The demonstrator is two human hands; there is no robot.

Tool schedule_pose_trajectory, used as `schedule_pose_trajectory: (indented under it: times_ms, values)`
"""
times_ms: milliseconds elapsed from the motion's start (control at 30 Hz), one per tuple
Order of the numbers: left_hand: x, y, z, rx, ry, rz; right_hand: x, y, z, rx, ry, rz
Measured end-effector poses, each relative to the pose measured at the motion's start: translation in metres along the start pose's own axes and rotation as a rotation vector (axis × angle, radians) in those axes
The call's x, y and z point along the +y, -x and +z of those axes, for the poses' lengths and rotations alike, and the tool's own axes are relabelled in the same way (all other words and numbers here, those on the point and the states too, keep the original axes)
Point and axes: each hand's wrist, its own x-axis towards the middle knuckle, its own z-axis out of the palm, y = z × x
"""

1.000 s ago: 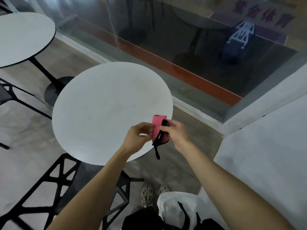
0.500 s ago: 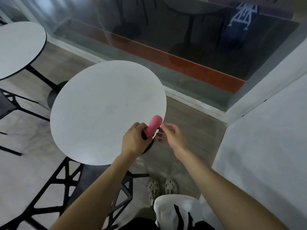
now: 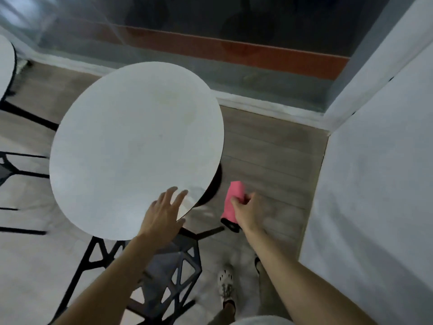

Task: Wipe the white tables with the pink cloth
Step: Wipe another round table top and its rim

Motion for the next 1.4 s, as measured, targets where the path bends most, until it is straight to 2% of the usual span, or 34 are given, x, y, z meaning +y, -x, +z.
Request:
schedule_pose_trajectory:
  times_ms: [100,200,367,467,567,700,767,867,1000,1067,1167,1267,1333,1400]
  values:
    - [-0.026,-0.020,0.009,-0.142,-0.165,0.022,0.009,-0.002,0.015,0.060,0.139,-0.076]
    - [-0.039,-0.043,0.008,-0.218,-0.259,0.078,0.005,-0.002,0.036,0.122,0.175,-0.179]
    - [-0.048,-0.079,0.001,-0.265,-0.201,0.145,-0.001,0.001,0.105,0.272,0.028,-0.463]
    - [-0.056,-0.081,0.006,-0.227,-0.171,0.193,0.009,0.013,0.144,0.332,-0.191,-0.587]
    - [-0.059,-0.083,0.008,-0.189,-0.168,0.215,0.014,0.008,0.159,0.393,-0.329,-0.570]
    - [-0.059,-0.084,0.007,-0.185,-0.177,0.229,-0.010,-0.008,0.167,0.360,-0.466,-0.557]
    - [-0.059,-0.085,0.006,-0.183,-0.175,0.230,-0.016,-0.005,0.173,0.398,-0.539,-0.502]
    - [-0.060,-0.085,0.004,-0.166,-0.191,0.250,-0.002,0.031,0.199,0.399,-0.641,-0.450]
    - [-0.062,-0.085,0.006,-0.137,-0.222,0.271,0.020,0.091,0.242,0.429,-0.654,-0.493]
    - [-0.062,-0.086,0.007,-0.139,-0.202,0.263,0.011,0.077,0.227,0.468,-0.628,-0.496]
    - [-0.062,-0.087,0.007,-0.162,-0.159,0.246,-0.023,0.001,0.167,0.534,-0.519,-0.520]
    - [-0.062,-0.088,0.007,-0.173,-0.149,0.239,-0.063,-0.058,0.118,0.396,-0.566,-0.489]
    - [-0.063,-0.088,0.009,-0.173,-0.140,0.235,-0.069,-0.056,0.120,0.380,-0.585,-0.468]
    - [-0.065,-0.089,0.010,-0.171,-0.135,0.230,-0.055,-0.028,0.139,0.460,-0.574,-0.483]
